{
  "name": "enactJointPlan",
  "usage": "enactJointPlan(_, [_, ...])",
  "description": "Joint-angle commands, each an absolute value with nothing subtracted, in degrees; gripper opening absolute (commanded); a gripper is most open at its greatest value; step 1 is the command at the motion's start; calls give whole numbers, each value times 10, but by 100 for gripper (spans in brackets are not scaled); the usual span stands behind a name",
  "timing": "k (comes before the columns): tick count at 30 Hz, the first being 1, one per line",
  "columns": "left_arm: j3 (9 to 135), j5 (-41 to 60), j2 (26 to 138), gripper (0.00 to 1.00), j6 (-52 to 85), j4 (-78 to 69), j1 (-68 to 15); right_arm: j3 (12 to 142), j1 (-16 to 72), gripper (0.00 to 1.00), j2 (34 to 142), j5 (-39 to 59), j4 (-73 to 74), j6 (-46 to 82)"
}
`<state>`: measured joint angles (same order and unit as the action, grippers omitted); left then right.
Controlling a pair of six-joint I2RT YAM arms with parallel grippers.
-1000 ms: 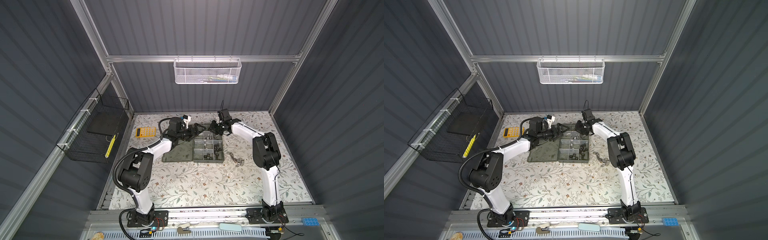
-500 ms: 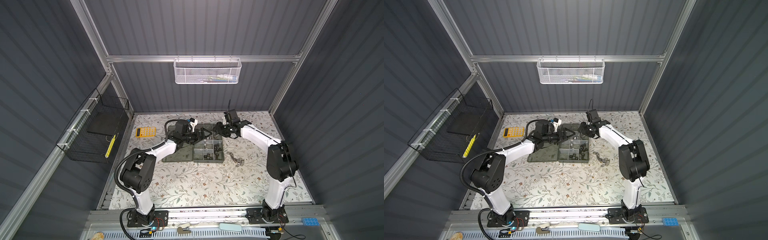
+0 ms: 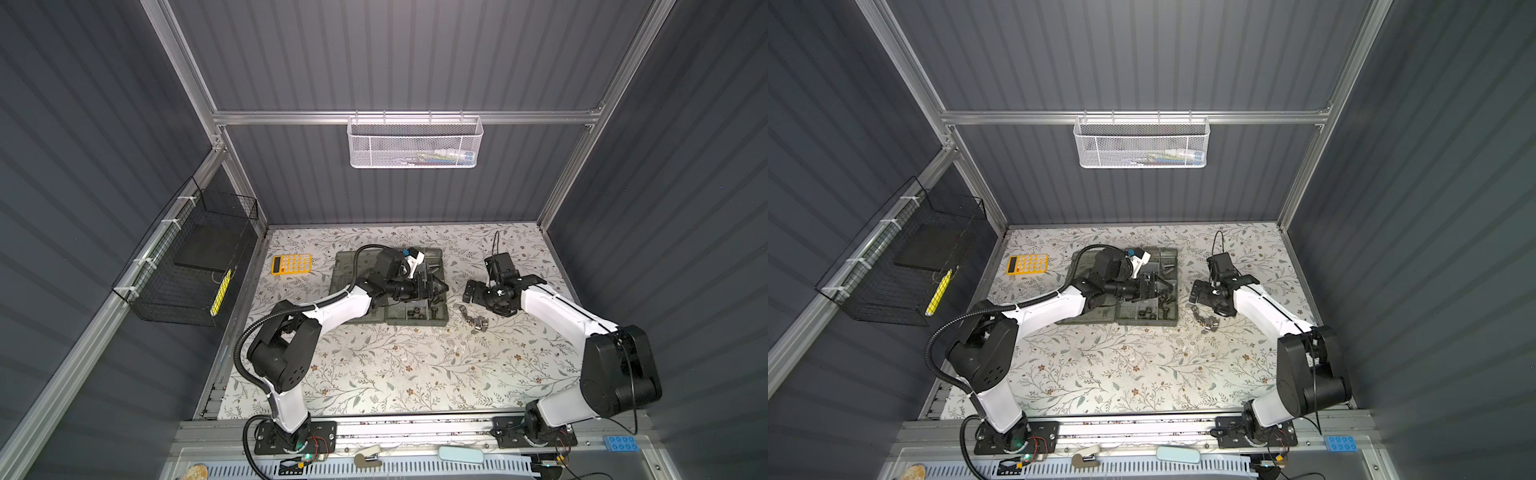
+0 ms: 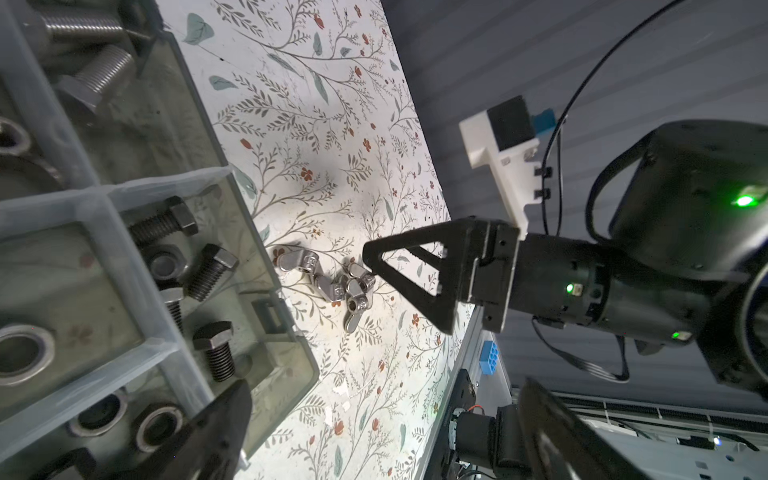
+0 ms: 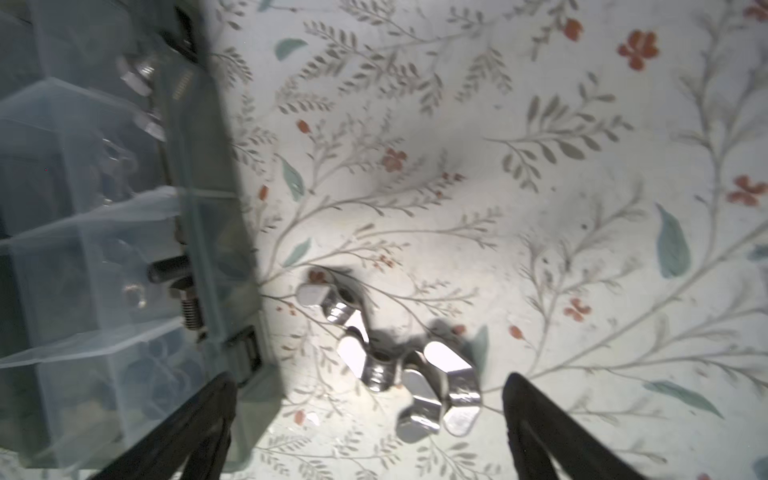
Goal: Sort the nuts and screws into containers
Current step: 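Move the empty right gripper back over the wing nut pile, then lower the right gripper and grasp a silver wing nut in the pile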
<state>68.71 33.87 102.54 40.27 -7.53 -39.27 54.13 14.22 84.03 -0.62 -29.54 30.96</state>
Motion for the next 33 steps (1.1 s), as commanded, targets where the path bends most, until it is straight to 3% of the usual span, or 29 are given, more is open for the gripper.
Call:
enactJointPlan(1, [704, 327, 1029, 100, 376, -51, -402, 501, 124, 99, 808, -35, -325, 298])
enactJointPlan(6, [704, 326, 1033, 100, 374, -49, -412, 474, 103, 98, 803, -33, -332, 291])
enactJointPlan(11, [706, 324, 1031, 100, 370, -45, -417, 463, 89, 79, 818, -21, -324, 281])
enactJointPlan(20, [707, 323, 1032, 100, 367, -41, -418, 485, 88, 58, 873, -3, -328, 268])
enactJointPlan(33, [708, 322, 1032, 100, 367, -40, -418, 515, 88, 50, 899, 33, -327, 257])
